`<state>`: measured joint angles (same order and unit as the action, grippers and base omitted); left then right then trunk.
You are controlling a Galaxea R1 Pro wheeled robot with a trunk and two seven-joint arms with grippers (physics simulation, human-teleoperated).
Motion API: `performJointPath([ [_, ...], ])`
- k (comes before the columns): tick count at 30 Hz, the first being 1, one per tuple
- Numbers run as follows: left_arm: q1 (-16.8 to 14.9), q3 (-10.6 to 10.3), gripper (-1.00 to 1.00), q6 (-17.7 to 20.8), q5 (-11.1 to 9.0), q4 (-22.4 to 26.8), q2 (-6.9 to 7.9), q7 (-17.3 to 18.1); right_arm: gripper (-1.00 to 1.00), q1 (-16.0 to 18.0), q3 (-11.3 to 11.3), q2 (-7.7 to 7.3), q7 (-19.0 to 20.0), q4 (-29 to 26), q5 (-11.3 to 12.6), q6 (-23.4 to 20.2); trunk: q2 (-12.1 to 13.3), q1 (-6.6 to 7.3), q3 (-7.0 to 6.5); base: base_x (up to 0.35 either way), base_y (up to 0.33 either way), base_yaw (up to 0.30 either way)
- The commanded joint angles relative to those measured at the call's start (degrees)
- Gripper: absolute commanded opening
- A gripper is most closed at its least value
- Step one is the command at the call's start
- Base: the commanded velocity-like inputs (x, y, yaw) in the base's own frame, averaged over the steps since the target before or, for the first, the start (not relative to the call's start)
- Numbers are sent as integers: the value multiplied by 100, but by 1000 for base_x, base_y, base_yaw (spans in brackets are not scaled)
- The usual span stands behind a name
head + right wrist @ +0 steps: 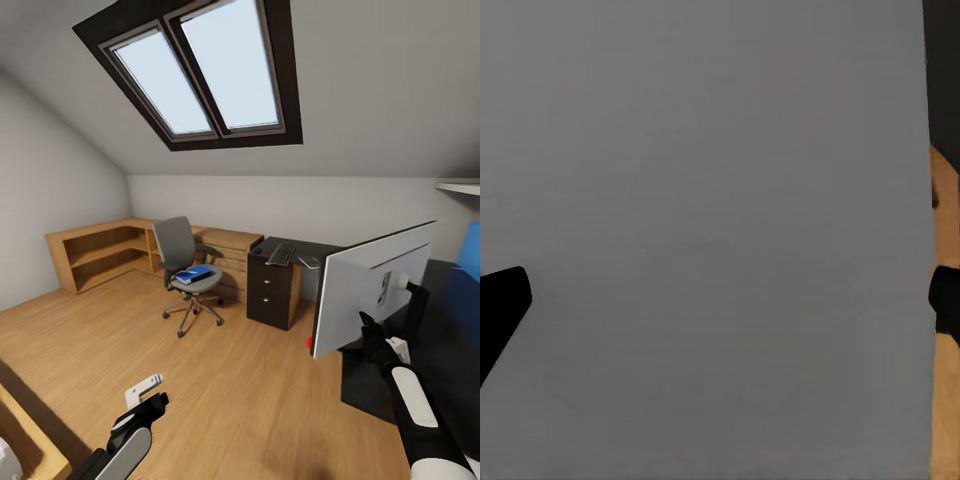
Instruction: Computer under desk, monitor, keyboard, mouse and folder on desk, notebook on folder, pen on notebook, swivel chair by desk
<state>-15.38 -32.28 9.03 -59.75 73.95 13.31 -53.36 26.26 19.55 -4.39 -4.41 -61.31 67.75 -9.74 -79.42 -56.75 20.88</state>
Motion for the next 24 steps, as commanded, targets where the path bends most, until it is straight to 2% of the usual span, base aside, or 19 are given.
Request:
performJointPath([
  [1, -9, -15, 100, 30, -12, 6, 5, -35, 100, 2, 5, 0, -34, -13, 54, -28, -5, 0, 7, 0, 0, 244],
  [12, -9, -15, 100, 30, -16, 6, 5, -34, 100, 2, 0, -4, -29, -13, 57, -41, -5, 0, 7, 22, 0, 235],
  [20, -9, -15, 100, 31, -15, 6, 5, -34, 100, 2, -4, -10, -18, -13, 42, -53, -5, 0, 7, 2, 0, 33],
  [24, -9, -15, 100, 33, -19, 6, 5, -34, 100, 2, -12, -39, -37, -13, -172, -62, -5, 0, 7, 0, 0, 1],
])
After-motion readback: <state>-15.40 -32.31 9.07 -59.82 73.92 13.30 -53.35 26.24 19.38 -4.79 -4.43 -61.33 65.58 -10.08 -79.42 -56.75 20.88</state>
